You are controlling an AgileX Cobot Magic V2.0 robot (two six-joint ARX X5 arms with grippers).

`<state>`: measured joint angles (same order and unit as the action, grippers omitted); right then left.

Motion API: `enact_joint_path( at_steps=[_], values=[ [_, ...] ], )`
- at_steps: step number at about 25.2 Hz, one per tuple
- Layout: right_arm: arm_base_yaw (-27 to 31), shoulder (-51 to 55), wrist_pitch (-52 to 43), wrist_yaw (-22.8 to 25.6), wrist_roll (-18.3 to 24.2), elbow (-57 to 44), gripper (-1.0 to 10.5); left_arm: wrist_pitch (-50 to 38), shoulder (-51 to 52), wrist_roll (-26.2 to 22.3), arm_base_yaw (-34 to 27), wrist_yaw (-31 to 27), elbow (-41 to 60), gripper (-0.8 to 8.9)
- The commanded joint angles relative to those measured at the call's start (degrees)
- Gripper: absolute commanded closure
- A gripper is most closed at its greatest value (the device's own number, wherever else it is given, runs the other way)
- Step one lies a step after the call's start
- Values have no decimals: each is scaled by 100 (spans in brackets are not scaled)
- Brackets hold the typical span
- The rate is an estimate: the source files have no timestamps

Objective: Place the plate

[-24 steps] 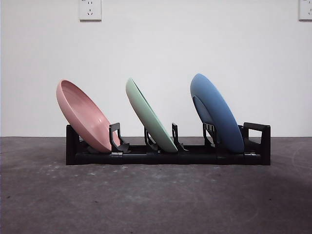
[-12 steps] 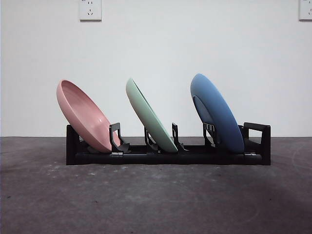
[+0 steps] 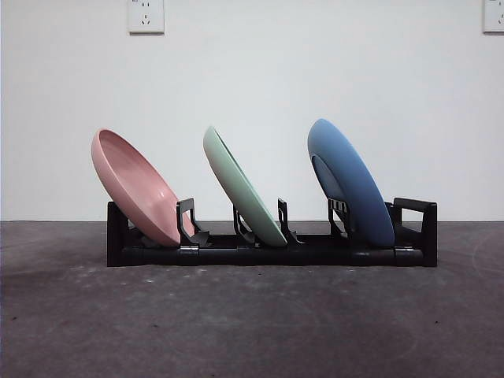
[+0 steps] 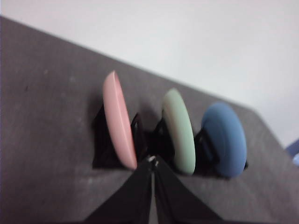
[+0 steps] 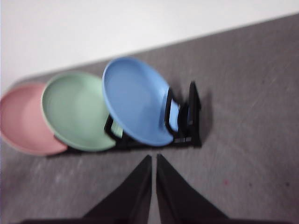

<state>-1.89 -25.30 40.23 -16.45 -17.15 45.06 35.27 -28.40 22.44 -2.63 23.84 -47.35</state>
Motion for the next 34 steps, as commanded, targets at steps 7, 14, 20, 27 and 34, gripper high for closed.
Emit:
enact_joint_path(
  at_steps=[7, 14, 20, 27, 34],
  values=[
    [-72, -1464, 1228, -328, 715, 1486, 932, 2074, -1366, -1596, 216, 22, -1797, 803],
    [-455, -2450, 1766, -326, 885, 2144, 930, 3314, -2205, -2000, 411, 22, -2629, 803],
    [-1132, -3394, 2361, -319, 1355, 2483, 691, 3239, -2518, -2249, 645, 22, -2651, 504],
    [-1611, -4487, 2500, -304, 1266, 2975, 637, 3241, -2553, -2288, 645, 22, -2651, 437],
    [-1735, -6415, 2494, -304, 1423, 4986, 637, 3239, -2551, -2291, 645, 22, -2651, 438]
  ],
)
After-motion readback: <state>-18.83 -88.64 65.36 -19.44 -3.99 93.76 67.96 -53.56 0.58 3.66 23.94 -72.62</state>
